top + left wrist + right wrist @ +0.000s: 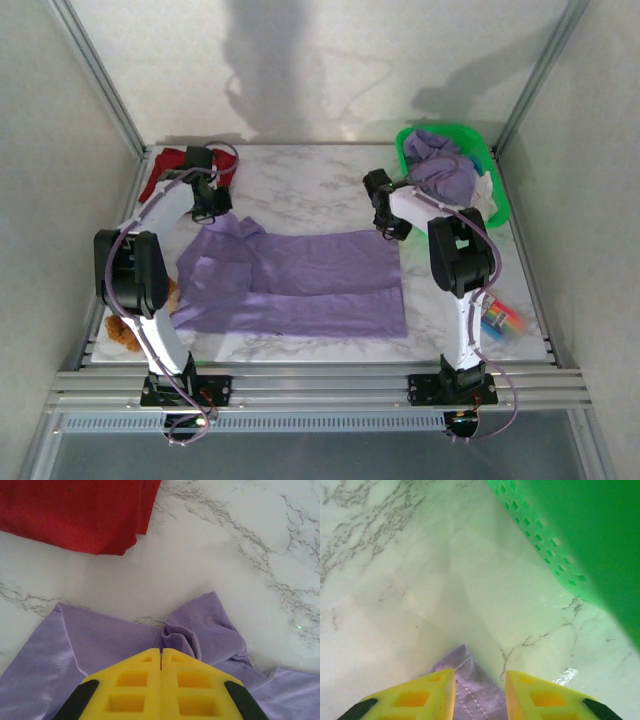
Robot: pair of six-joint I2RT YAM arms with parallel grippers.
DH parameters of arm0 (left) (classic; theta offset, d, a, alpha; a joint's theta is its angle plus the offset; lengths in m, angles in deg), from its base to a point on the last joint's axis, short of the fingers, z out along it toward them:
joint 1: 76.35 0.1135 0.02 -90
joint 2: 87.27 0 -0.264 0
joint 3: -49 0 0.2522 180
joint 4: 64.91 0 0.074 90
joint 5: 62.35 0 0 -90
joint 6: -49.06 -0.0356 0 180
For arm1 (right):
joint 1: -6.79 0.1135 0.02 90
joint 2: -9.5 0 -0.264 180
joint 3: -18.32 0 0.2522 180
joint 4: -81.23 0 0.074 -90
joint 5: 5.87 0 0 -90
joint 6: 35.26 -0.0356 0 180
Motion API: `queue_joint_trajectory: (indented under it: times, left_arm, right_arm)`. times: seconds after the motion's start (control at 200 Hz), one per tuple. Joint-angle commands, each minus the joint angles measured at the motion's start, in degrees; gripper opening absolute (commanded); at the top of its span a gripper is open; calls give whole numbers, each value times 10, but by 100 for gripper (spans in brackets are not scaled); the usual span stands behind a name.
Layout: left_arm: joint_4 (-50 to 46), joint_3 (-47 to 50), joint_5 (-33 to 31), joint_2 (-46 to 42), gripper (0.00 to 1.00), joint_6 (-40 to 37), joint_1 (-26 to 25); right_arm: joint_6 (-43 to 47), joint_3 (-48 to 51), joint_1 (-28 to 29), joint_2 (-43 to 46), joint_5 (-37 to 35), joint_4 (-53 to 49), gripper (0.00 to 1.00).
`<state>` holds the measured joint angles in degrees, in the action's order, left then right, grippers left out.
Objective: Fold and stack the t-shirts
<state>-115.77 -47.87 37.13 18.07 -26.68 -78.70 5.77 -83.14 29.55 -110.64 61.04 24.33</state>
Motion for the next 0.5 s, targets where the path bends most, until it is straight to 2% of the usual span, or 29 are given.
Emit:
queue_joint_trajectory:
  times: [0.0,0.235,0.33,0.496]
  left_arm:
    - [4,8,7,-21,0,-10,6]
    - [6,9,8,-22,0,-9,6]
    - [7,8,10,-23,0,-7,5]
    - [6,9,10,-25,0,-8,6]
  right_arm:
    - [23,6,-1,-7,5,-59,33]
    - [27,1,4,20,10,-66,32]
    - [28,20,16,36,26,-35,32]
    - [40,17,35,43,-8,-29,32]
